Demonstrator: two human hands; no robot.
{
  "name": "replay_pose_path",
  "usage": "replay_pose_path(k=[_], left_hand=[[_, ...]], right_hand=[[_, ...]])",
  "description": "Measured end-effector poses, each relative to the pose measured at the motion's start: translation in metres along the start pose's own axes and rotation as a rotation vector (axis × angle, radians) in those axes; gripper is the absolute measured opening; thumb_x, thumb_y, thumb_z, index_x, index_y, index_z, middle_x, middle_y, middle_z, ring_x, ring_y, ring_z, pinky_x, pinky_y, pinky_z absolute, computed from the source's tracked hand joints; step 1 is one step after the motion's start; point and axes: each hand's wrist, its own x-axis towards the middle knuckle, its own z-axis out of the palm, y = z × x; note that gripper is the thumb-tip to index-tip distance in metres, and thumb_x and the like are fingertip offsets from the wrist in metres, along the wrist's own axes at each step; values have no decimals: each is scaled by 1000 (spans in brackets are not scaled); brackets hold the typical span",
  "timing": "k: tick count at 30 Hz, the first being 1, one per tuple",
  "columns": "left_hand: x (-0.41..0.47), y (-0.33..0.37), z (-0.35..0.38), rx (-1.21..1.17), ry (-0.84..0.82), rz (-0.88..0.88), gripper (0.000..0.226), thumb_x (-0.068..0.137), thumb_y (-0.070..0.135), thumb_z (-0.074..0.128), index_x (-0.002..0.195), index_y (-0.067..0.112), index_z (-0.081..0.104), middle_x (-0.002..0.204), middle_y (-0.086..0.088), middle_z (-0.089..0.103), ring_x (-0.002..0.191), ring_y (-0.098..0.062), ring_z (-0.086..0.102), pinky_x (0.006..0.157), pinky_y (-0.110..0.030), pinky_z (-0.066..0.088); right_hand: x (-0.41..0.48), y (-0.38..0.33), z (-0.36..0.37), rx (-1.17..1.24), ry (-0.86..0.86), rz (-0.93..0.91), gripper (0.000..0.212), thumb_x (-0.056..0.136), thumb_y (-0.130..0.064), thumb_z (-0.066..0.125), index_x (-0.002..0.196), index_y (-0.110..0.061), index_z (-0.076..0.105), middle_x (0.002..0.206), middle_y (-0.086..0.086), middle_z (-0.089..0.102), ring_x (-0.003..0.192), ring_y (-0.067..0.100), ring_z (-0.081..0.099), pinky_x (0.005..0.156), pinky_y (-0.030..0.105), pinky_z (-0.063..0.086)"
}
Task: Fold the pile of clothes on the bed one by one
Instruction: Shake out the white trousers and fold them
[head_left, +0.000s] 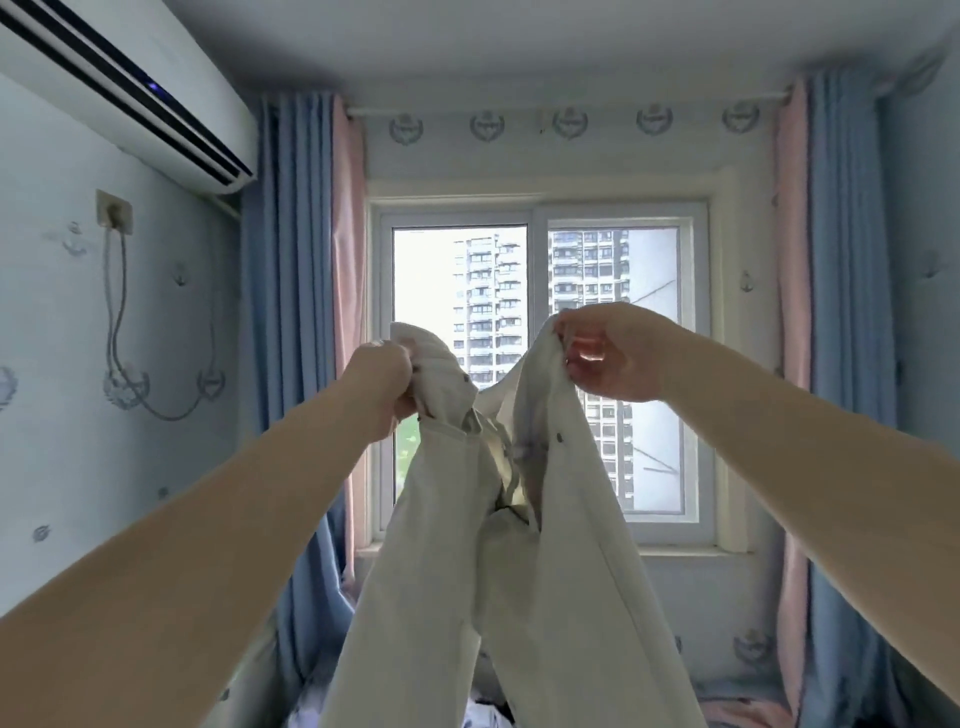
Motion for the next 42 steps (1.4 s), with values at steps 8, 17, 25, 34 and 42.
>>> replay_pose_path(k=[8,17,25,34,42], left_hand=[[-59,-7,33,41,-333,126,22,106,12,46,123,5,58,103,-12,67,89,-24,65,96,-46,54],[-70,-39,40,208,-359,322,30,85,-3,70,113,9,69,105,-10,76,92,-18,71,78,-30,60],[-47,-39,11,28,-276,198,24,92,7,69,116,10,69,112,-13,73,105,-33,70,91,-47,59],[-66,-5,-15,23,-301,189,16,95,11,67,111,16,69,108,-9,74,95,-26,72,82,-38,61],[-144,40,-22,399,13,505,24,93,31,70,92,10,57,84,-4,58,75,-20,56,70,-34,48]], right_hand=[[-1,5,40,-38,-139,-9,18,90,-28,65,82,-14,73,87,1,68,77,17,58,69,27,48],[-18,12,68,-164,-192,-79,25,92,-25,62,76,-9,71,84,9,68,75,21,52,76,33,43],[-22,63,7,-595,569,-207,73,81,-59,74,138,-21,51,149,5,43,134,25,45,106,42,39],[-59,68,17,36,291,71,38,89,-25,74,120,-3,67,97,12,75,76,23,72,60,32,61],[-141,-21,34,-189,468,-245,27,84,-10,80,105,1,70,109,22,72,92,34,71,89,53,58]])
